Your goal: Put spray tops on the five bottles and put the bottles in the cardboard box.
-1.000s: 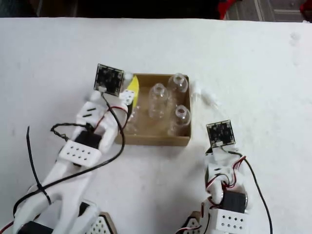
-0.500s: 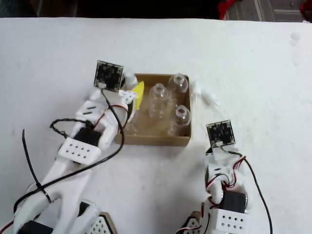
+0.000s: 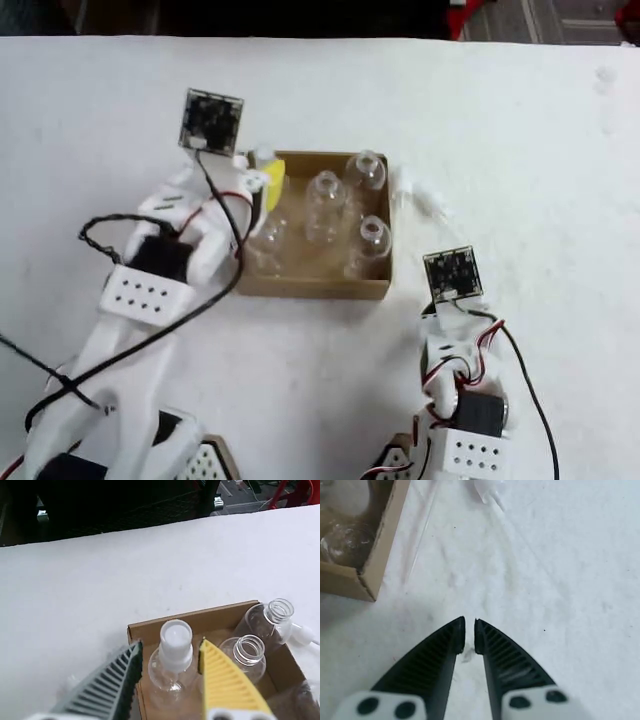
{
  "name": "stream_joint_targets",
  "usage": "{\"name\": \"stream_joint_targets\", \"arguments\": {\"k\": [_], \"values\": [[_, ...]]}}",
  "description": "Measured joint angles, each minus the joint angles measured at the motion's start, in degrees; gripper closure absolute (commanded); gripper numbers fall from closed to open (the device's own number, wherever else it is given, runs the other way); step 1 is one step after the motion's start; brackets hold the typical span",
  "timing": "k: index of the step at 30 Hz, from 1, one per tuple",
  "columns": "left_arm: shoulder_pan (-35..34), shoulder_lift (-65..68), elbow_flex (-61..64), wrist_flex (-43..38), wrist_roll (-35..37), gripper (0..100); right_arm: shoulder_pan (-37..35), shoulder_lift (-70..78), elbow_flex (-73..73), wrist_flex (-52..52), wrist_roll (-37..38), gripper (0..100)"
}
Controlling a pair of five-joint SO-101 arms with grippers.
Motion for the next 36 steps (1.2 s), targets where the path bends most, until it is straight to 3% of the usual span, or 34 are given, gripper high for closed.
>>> {"name": "stream_joint_targets", "arguments": {"k": [7,13,20,25,29,36], "values": [[-1.6,-4.0,-6.9,12.9,0.1,80,0.0,0.0,0.0,0.0,0.0,98.1],[-2.3,-15.6,-6.9,15.9,0.2,75,0.0,0.0,0.0,0.0,0.0,98.1],[-14.1,-22.2,-6.6,19.3,1.3,81,0.0,0.0,0.0,0.0,0.0,98.1],[-22.8,-12.6,-6.6,19.2,1.8,83,0.0,0.0,0.0,0.0,0.0,98.1],[-24.0,-0.7,-9.1,20.3,2.1,82,0.0,0.0,0.0,0.0,0.0,98.1],[-24.2,20.4,-24.8,30.4,6.9,82,0.0,0.0,0.0,0.0,0.0,98.1]]}}
